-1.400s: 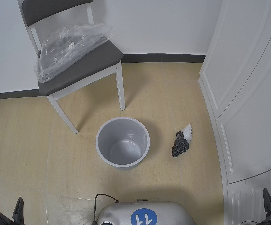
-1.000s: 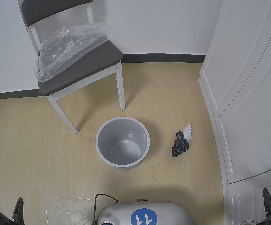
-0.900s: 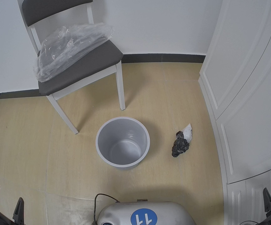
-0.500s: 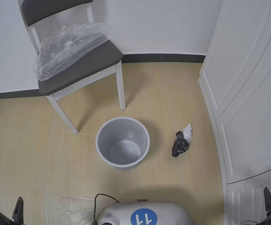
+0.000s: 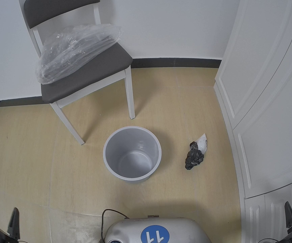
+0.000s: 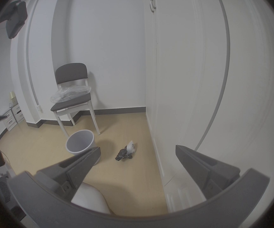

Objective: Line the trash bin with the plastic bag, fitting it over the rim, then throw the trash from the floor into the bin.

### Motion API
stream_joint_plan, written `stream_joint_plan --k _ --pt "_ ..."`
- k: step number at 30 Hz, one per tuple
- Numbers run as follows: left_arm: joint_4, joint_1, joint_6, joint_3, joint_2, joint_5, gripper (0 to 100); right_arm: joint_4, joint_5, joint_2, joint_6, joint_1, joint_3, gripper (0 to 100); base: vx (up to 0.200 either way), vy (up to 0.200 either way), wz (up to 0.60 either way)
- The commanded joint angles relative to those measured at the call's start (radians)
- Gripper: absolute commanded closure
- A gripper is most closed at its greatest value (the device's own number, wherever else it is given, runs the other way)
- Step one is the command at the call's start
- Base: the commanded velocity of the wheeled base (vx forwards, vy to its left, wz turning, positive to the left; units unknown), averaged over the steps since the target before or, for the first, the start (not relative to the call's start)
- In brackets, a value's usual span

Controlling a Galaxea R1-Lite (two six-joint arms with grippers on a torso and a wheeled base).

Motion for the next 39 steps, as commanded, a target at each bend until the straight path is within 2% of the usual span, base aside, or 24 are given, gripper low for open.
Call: stream_joint_plan --k 1,3,6,9,14,16,17,18,21,23,25,28,32,36,38,39 --pt "-0.137 -0.008 -0.122 -0.165 0.01 -0.052 0 -0.001 -0.001 -0.016 -0.021 -0.002 0.018 0 0.0 0.0 0.0" --pt "-0.112 -0.008 -0.036 -0.236 0.019 -0.086 0 -0.001 0.01 -0.016 -0.052 -0.002 0.018 0 0.0 0.0 0.0" --pt "-0.01 -0.014 0.074 -0.303 0.031 -0.09 0 -0.003 0.015 -0.016 -0.049 -0.002 0.018 0 0.0 0.0 0.0" --pt "0.075 -0.017 0.088 -0.355 0.073 -0.093 0 -0.006 0.009 -0.016 -0.029 -0.002 0.018 0 0.0 0.0 0.0" --pt "0.084 -0.017 0.088 -0.372 0.157 -0.09 0 -0.009 0.005 -0.016 -0.024 -0.002 0.018 0 0.0 0.0 0.0" --pt "0.082 -0.017 0.088 -0.378 0.199 -0.089 0 -0.078 -0.001 -0.016 0.043 0.002 -0.051 0 0.0 0.0 0.0" --pt "0.082 -0.017 0.09 -0.378 0.22 -0.089 0 -0.102 0.001 -0.009 0.147 0.003 -0.176 0 0.0 0.0 0.0" --pt "0.082 -0.017 0.094 -0.38 0.235 -0.089 0 -0.061 0.001 0.005 0.166 0.002 -0.239 0 0.0 0.0 0.0" --pt "0.082 -0.011 0.127 -0.389 0.278 -0.089 0 0.092 0.018 0.022 0.086 0.012 -0.312 0 0.0 0.0 0.0" --pt "0.082 -0.006 0.16 -0.391 0.303 -0.087 0 0.115 0.025 0.056 0.072 0.026 -0.32 0 0.0 0.0 0.0" --pt "0.084 -0.006 0.177 -0.392 0.312 -0.084 0 0.108 0.027 0.084 0.072 0.04 -0.326 0 0.0 0.0 0.0" --pt "0.084 -0.006 0.202 -0.421 0.341 -0.058 0 0.028 0.024 0.245 0.058 0.077 -0.393 0 0.0 0.0 0.0" --pt "0.086 -0.006 0.219 -0.469 0.364 -0.035 0 -0.029 0.024 0.358 0.028 0.078 -0.45 0 0.0 0.0 0.0" --pt "0.104 -0.006 0.228 -0.61 0.515 -0.004 0 -0.052 0.032 0.478 -0.011 0.081 -0.579 0 0.0 0.0 0.0" --pt "0.104 -0.006 0.228 -0.613 0.521 -0.003 0 -0.052 0.032 0.479 -0.012 0.081 -0.582 0 0.0 0.0 0.0" --pt "0.098 -0.006 0.232 -0.678 0.637 0.023 0 -0.053 0.042 0.513 -0.015 0.087 -0.602 0 0.0 0.0 0.0"
